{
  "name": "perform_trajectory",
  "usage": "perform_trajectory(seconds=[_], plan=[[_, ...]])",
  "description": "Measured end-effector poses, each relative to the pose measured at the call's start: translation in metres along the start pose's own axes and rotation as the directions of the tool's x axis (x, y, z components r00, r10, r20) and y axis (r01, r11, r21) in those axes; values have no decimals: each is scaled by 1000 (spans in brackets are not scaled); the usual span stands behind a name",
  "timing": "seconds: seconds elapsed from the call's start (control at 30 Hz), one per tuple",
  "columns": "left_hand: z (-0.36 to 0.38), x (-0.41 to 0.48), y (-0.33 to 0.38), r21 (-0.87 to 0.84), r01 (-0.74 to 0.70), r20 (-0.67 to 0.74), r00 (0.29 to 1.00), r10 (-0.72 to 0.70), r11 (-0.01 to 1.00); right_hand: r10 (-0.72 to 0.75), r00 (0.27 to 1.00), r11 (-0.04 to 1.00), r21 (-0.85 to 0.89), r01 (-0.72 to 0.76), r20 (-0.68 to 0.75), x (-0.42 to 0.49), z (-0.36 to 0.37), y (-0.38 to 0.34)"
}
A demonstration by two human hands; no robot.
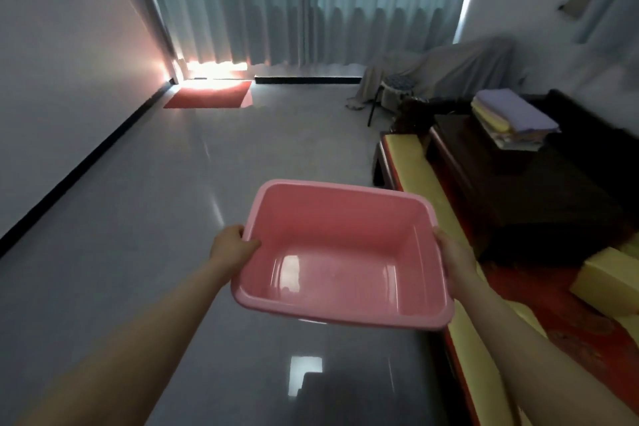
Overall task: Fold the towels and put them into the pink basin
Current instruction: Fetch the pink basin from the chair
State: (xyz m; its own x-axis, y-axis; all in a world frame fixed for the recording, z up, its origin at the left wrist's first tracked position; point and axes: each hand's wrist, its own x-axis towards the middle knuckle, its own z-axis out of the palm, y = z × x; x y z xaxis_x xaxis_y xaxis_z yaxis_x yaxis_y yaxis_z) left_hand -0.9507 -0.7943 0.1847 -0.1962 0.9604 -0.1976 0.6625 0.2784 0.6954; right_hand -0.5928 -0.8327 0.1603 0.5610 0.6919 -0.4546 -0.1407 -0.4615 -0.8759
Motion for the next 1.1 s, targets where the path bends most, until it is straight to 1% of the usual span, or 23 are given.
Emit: perform_trajectory(seconds=[0.1,0.17,0.27,0.3,0.4,0.43,0.5,0.6,0.73,0.8,0.9,0.97,1.03,1.07,1.1], plan=[[25,61,49,35,-87,79,993,84,996,38,997,997,69,-33,-73,35,-10,-19],[54,101,92,-6,-137,152,979,136,991,69,985,996,74,-58,-158,72,-27,-28],[112,166,169,-20,-266,253,931,262,964,80,957,989,144,-41,-279,155,-62,-42],[130,184,192,-11,-312,276,912,303,950,99,946,988,147,-56,-307,168,-68,-54],[195,249,262,-1,-404,322,866,383,915,107,906,975,224,-15,-409,221,-88,-87],[206,262,276,-6,-408,335,859,387,913,107,896,972,236,-3,-431,229,-90,-98],[248,300,324,-11,-448,382,824,417,894,138,861,965,262,-6,-490,271,-107,-118],[298,341,386,-24,-522,441,760,478,853,176,801,961,277,-13,-572,321,-129,-134],[356,377,443,-50,-531,536,701,471,846,276,725,944,319,-81,-631,365,-153,-145],[387,399,474,-89,-544,593,643,484,834,295,696,938,337,-81,-655,389,-162,-155],[435,433,524,-125,-589,680,534,501,798,342,602,927,362,-93,-722,419,-166,-167],[459,446,551,-119,-652,708,473,524,749,370,562,916,390,-89,-740,427,-167,-170],[486,460,578,-116,-714,741,401,539,691,394,495,913,394,-110,-775,440,-170,-174],[501,466,594,-120,-740,769,353,534,662,403,463,910,399,-112,-790,447,-171,-174],[510,469,601,-121,-752,782,330,528,648,406,448,911,393,-126,-796,447,-169,-178]])
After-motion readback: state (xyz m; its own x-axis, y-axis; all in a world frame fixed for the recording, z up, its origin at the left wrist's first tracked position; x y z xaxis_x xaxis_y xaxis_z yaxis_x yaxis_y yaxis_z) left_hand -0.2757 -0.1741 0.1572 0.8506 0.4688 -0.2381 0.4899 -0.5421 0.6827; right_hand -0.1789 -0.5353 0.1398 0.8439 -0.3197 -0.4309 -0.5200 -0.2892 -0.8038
